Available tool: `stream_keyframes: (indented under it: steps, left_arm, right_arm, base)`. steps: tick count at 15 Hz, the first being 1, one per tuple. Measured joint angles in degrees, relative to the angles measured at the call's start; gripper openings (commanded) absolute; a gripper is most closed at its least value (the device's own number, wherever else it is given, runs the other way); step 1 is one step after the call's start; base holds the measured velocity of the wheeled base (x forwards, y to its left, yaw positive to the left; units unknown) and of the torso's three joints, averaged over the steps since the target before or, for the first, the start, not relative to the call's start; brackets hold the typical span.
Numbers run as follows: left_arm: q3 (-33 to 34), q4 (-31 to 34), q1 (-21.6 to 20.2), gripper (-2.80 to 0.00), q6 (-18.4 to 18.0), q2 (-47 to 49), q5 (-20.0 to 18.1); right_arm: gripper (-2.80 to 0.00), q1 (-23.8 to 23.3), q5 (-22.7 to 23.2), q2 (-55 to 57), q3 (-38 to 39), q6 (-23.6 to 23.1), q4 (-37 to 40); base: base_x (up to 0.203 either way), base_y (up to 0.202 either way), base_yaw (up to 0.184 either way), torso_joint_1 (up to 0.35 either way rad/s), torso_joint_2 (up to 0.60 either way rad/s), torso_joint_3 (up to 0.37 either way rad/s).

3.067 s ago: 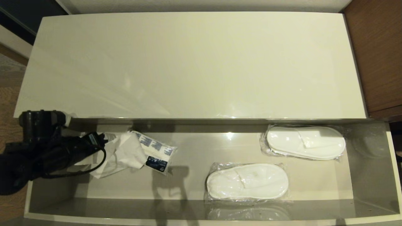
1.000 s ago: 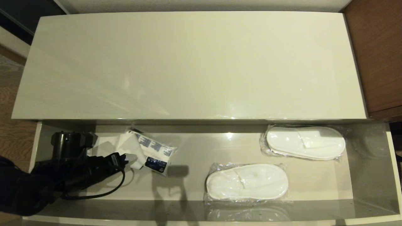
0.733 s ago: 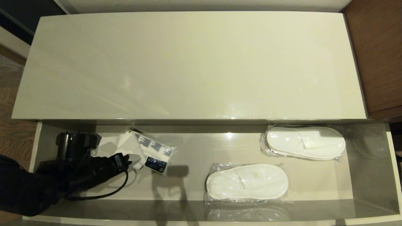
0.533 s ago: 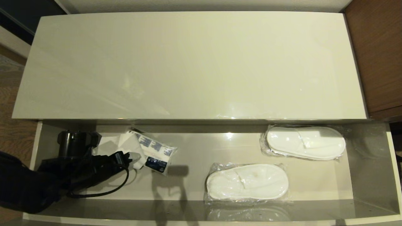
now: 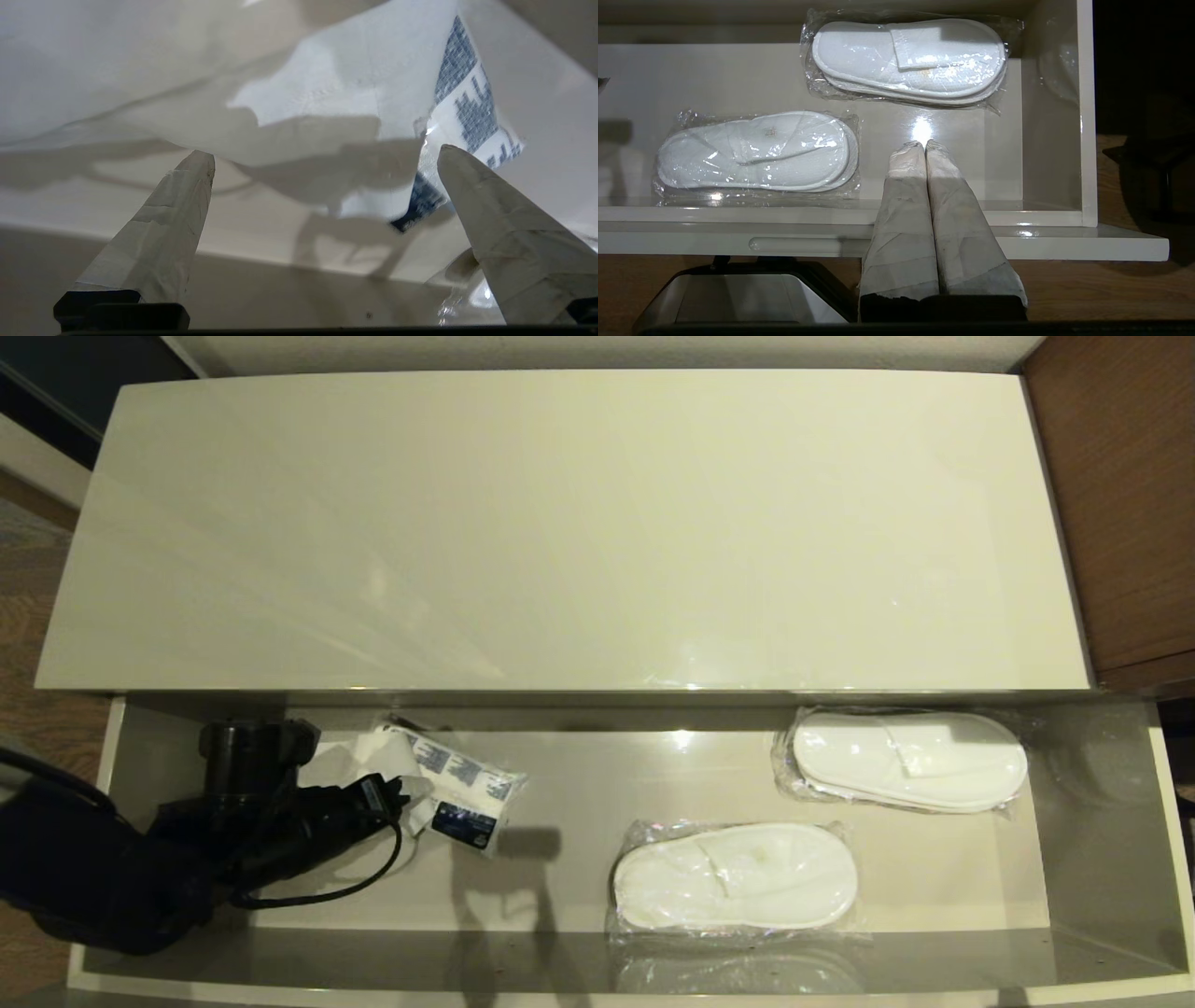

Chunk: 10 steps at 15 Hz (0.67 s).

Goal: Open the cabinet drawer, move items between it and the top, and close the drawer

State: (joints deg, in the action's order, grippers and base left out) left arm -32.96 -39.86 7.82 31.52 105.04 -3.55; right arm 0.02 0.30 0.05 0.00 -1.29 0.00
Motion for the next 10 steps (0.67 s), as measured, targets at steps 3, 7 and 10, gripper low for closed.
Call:
stream_keyframes:
  steps: [3,7,10]
  left_arm:
    - [-0.7,-6.3,1.6,0.00,0.3,3.4,-0.2]
    - [-0.7,-10.8,3.3,0.00,0.1,6.1,-0.3]
    - [-0.9,-10.9,4.1,0.00,0.0,7.1,-0.9]
  right_arm:
    - [-2.80,0.0,0.0,0.0,0.0,0.0,0.0]
    - [-2.80,0.0,0.0,0.0,0.0,0.0,0.0]
    - [-2.80,0.0,0.0,0.0,0.0,0.0,0.0]
  base:
    - [0.000,0.000,0.000,0.000,0.00,0.000]
    - [0.000,0.000,0.000,0.000,0.00,0.000]
    - [0.000,0.000,0.000,0.000,0.00,0.000]
